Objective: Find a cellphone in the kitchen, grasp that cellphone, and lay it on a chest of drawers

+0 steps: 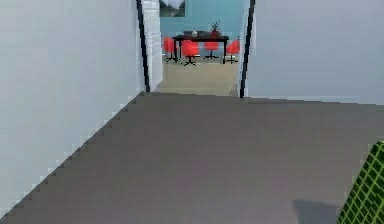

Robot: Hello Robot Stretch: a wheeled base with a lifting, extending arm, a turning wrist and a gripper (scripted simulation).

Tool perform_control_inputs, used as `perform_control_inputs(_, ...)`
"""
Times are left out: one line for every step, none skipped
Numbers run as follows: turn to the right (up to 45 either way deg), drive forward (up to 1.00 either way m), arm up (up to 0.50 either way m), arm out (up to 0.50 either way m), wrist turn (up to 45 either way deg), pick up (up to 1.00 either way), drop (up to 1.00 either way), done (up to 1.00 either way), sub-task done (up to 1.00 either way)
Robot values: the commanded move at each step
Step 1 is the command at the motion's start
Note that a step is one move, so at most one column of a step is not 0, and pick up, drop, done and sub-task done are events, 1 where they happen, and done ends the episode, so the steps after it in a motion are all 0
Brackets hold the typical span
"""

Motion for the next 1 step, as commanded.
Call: perform_control_inputs(0.0, 1.0, 0.0, 0.0, 0.0, 0.0, 0.0, 0.0, 0.0)
